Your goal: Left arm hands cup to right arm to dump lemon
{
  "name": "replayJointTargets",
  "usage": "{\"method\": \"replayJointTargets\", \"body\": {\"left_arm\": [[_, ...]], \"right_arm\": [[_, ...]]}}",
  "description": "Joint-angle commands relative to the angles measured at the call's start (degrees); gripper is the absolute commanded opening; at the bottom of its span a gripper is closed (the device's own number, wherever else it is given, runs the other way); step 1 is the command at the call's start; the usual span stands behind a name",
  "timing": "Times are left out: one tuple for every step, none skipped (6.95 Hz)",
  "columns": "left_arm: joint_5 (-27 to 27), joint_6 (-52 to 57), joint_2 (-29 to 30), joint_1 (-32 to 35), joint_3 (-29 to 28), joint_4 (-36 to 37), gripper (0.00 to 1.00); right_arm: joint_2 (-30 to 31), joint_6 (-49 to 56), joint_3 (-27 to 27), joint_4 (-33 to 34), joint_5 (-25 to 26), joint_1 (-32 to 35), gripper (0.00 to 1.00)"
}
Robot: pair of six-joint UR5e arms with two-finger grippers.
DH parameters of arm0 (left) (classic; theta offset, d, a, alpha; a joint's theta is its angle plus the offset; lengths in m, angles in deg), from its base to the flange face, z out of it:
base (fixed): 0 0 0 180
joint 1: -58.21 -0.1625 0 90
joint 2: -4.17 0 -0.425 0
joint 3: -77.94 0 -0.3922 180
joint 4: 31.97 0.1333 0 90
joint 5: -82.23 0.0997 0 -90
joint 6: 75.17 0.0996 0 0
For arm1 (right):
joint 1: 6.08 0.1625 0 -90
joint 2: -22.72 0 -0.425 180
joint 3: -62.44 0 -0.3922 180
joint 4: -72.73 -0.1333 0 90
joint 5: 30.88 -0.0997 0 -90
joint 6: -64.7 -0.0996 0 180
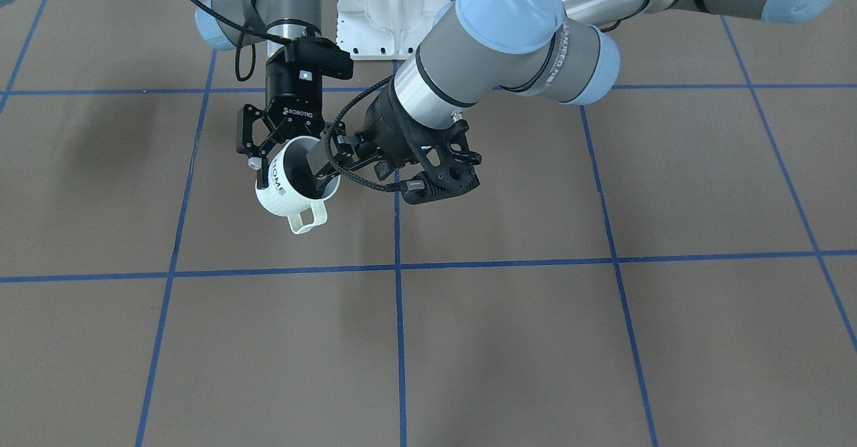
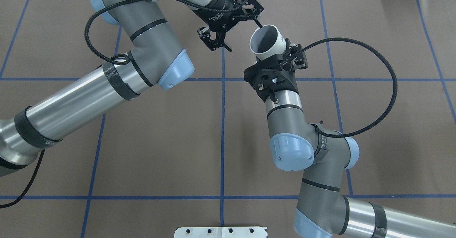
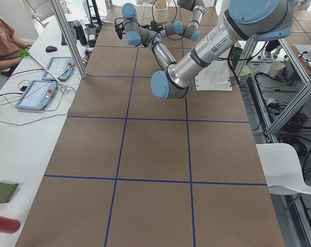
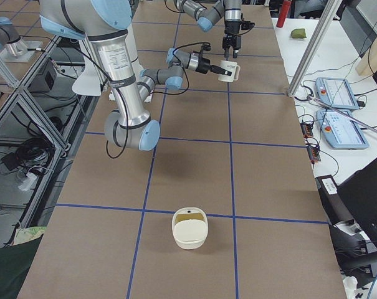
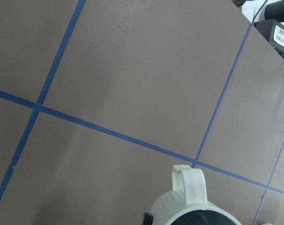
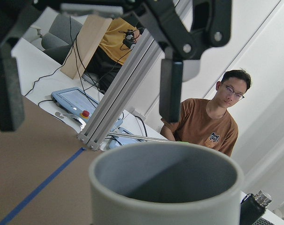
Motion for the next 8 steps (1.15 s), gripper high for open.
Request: {"method": "replayJointTargets", "body": {"left_arm": [[0.0, 0.1, 0.1, -0.5, -0.3, 0.0, 0.89], [0.0, 0.1, 0.1, -1.0, -0.4, 0.0, 0.83], [0.0, 0.2, 0.1, -1.6, -0.4, 0.0, 0.83], [0.1, 0.3, 0.1, -2.1, -0.4, 0.0, 0.82], [0.1, 0.2, 0.3, -2.3, -0.7, 0.0, 0.72], [0.1, 0.3, 0.5, -2.5, -1.4, 0.0, 0.64], [0.1, 0.3, 0.9, -2.5, -1.7, -0.1, 0.58], [0.1, 0.3, 0.9, -2.5, -1.7, 0.0, 0.54]], "right_arm": [[-0.3, 0.0, -0.1, 0.0, 0.0, 0.1, 0.15], [-0.3, 0.0, -0.1, 0.0, 0.0, 0.1, 0.15], [-0.3, -0.1, -0.1, 0.0, 0.0, 0.1, 0.15], [-0.3, -0.1, -0.2, 0.0, -0.1, 0.2, 0.15], [-0.3, -0.1, -0.1, 0.0, -0.1, 0.2, 0.16], [-0.3, -0.3, -0.2, 0.0, -0.1, 0.2, 0.16], [-0.3, -0.4, -0.2, 0.0, -0.1, 0.2, 0.16], [-0.3, -0.4, -0.2, 0.0, -0.1, 0.2, 0.16]]}}
